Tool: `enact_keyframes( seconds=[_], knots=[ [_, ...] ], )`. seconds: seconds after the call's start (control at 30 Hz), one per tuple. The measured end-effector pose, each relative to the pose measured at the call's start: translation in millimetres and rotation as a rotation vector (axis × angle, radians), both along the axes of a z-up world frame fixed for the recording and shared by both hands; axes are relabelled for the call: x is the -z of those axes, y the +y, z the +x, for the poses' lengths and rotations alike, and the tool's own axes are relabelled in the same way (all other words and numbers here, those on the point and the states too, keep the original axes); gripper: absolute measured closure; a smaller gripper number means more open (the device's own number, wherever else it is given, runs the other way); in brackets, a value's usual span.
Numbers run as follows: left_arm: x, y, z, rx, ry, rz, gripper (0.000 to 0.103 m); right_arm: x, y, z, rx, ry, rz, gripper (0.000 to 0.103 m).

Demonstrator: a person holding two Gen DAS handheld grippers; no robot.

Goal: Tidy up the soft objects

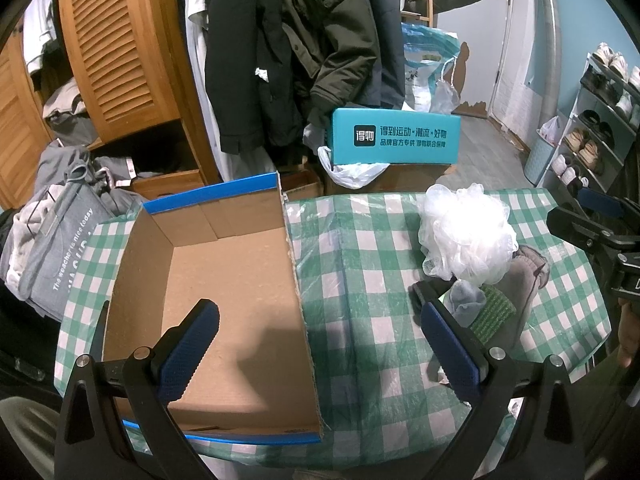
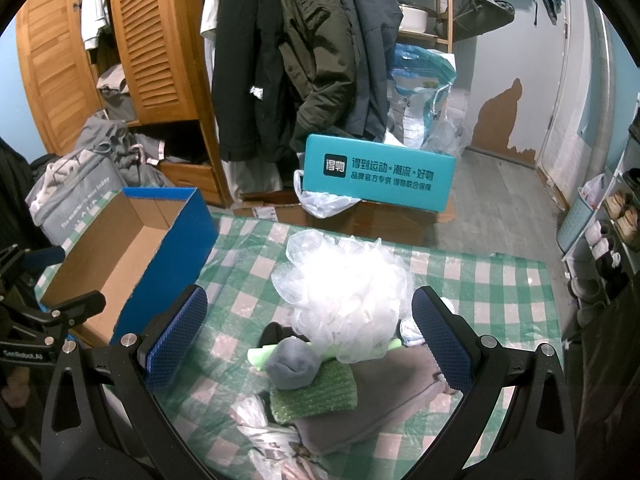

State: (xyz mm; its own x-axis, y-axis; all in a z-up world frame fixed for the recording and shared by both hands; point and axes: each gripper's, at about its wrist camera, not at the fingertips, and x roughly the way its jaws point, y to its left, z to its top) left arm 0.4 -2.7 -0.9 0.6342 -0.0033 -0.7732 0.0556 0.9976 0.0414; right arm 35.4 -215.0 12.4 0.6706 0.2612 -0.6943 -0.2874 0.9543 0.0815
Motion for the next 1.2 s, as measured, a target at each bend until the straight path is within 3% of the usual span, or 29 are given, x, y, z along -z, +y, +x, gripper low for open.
enact_keyframes(
  seconds=[0.67,1.0,1.2],
  knots=[
    [6.4,-10.1,-7.0,0.008,0.006,0.000,0.001,2.9,-11.0,1.1,0.013,0.002,-0.021,0.002],
    [12.1,-22.2,7.2,0.046,0.078,-0.029,0.001,2.3,-34.3,8.7,0.077,0.018,-0.031,0.002],
    [12.8,-36.9,25.5,0.087,0.131,-0.044,0.001,8.2,-56.7,19.7,0.124,0.073,-0.039,0.002]
  ],
)
